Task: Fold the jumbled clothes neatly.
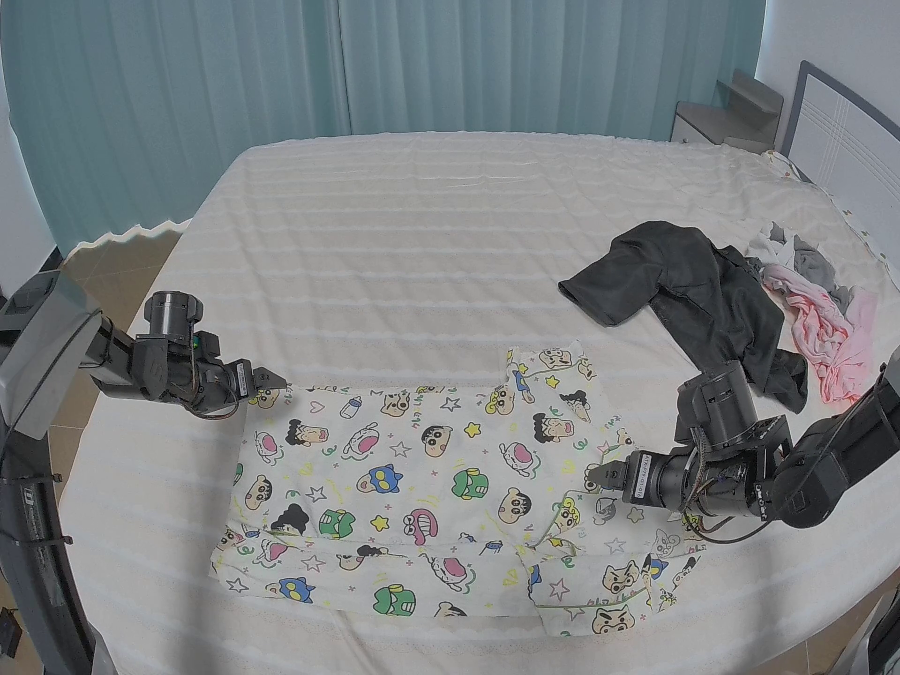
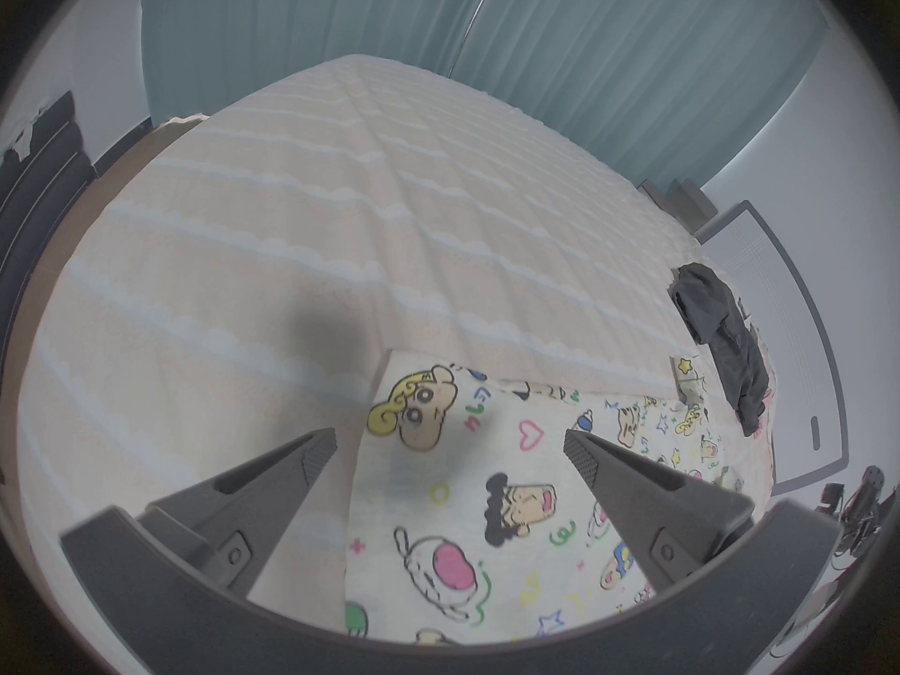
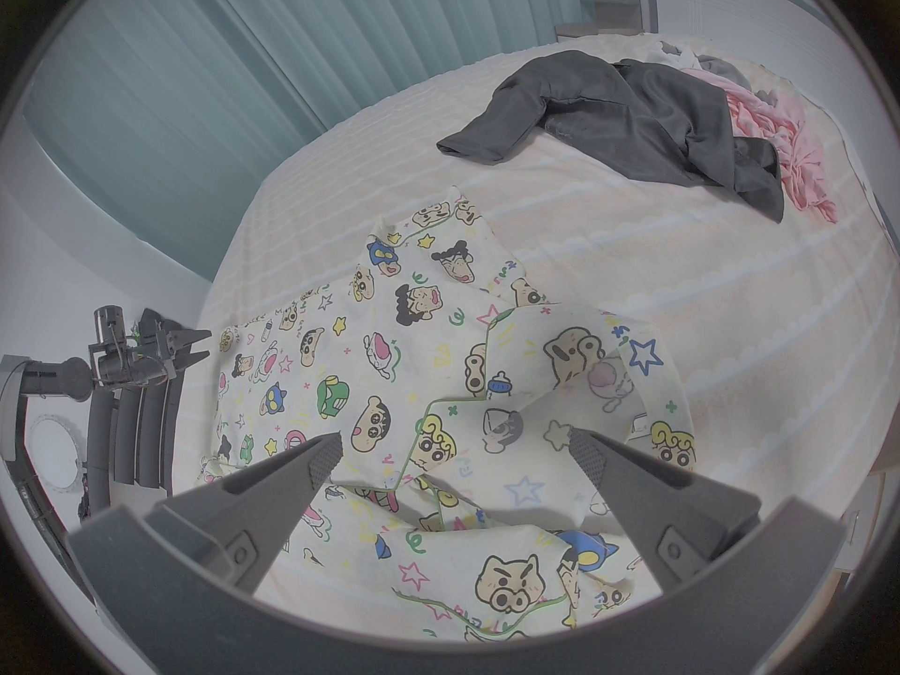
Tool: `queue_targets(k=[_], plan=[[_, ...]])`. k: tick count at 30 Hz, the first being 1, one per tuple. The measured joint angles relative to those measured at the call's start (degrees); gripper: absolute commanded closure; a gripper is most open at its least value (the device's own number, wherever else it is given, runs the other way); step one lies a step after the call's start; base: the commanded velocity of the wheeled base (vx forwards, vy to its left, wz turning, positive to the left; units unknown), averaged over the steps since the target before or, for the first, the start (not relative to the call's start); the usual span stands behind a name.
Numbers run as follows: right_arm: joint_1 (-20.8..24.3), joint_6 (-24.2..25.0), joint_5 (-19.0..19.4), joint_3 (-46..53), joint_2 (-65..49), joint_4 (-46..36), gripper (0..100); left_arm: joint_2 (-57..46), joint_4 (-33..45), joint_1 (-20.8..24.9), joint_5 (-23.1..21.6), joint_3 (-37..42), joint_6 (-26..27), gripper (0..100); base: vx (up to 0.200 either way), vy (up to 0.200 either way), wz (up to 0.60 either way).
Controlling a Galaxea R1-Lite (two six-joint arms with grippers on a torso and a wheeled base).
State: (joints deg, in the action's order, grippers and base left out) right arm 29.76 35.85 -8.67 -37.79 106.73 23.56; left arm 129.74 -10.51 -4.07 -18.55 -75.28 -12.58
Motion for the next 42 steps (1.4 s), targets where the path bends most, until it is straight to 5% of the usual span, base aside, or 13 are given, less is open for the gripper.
queue_targets(k=[11, 12, 27, 36, 42], plan=[[-1.79, -1.51, -0.02, -2.08, 1.18, 0.18, 0, 6.53, -6.24, 0.66, -0.05, -1.54, -0.59, 0, 0.000, 0.000, 0.00], [-2.34, -2.06, 0.02, -2.61, 1.56, 0.16, 0, 6.84, -6.24, 0.69, -0.22, -1.67, -0.61, 100, 0.000, 0.000, 0.00], [-10.85, -8.87, 5.25, -21.11, 17.25, 6.42, 0, 6.53, -5.77, 1.62, -2.07, -0.93, -3.27, 100, 0.000, 0.000, 0.00], [-14.41, -10.24, 14.98, -32.00, 27.72, 6.62, 0, 3.17, -5.85, 1.65, -1.56, 1.61, -5.29, 100, 0.000, 0.000, 0.00], [-16.94, -11.12, 16.10, -38.47, 32.52, 6.55, 0, 1.88, -5.85, 1.71, -1.39, 2.93, -5.40, 100, 0.000, 0.000, 0.00]])
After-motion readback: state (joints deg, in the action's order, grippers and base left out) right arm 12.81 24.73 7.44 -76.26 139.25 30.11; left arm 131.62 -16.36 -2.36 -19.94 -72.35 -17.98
